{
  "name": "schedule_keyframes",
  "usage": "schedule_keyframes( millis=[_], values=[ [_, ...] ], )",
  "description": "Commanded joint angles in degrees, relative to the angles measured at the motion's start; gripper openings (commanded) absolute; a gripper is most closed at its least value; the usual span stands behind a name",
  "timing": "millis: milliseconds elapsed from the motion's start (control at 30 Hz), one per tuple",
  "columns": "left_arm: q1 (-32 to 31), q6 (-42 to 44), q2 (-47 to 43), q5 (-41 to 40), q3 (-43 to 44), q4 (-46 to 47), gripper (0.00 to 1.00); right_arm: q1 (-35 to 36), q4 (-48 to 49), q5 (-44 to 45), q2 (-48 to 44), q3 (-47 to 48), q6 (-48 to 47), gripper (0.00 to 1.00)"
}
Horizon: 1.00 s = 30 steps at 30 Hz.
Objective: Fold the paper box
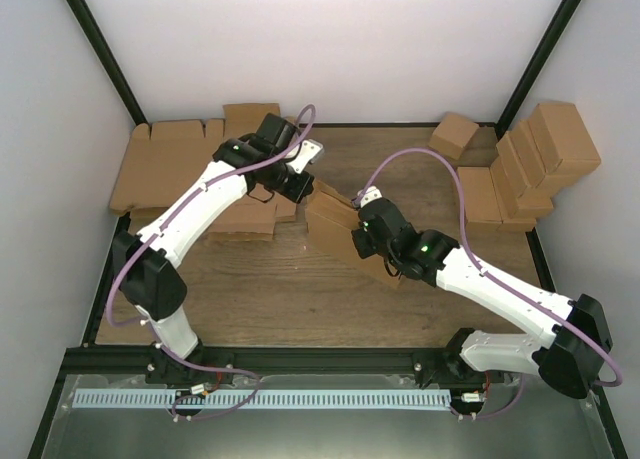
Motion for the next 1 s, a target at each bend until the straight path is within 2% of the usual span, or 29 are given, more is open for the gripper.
schedule_keyframes(
  millis=[0,267,467,600,767,967],
  values=[
    [-0.29,2.32,-0.55,-4.54,-1.98,-3.98,0.04,0.49,-4.23,-0.19,1.59,-0.87,1.07,0.01],
    [-0.44,3.38,-1.21,-4.22,-2.22,-4.83,0.04,0.54,-4.39,-0.20,2.18,-0.59,1.23,0.01],
    [-1.83,1.78,-3.10,-1.70,-7.23,-0.59,0.04,0.55,-4.05,-1.05,1.44,-0.04,1.56,0.03],
    [-1.96,-0.68,-4.48,-2.15,-10.17,2.75,0.04,0.53,-4.95,-4.51,-0.18,2.15,2.01,0.13],
    [-1.98,-2.55,-5.35,-2.90,-9.41,5.11,0.04,0.53,-8.76,-11.13,-3.73,7.95,2.44,0.24],
    [-2.01,-3.95,-6.79,-2.55,-10.11,8.40,0.16,0.50,-15.77,-13.99,-6.75,12.11,4.91,0.38]
  ],
)
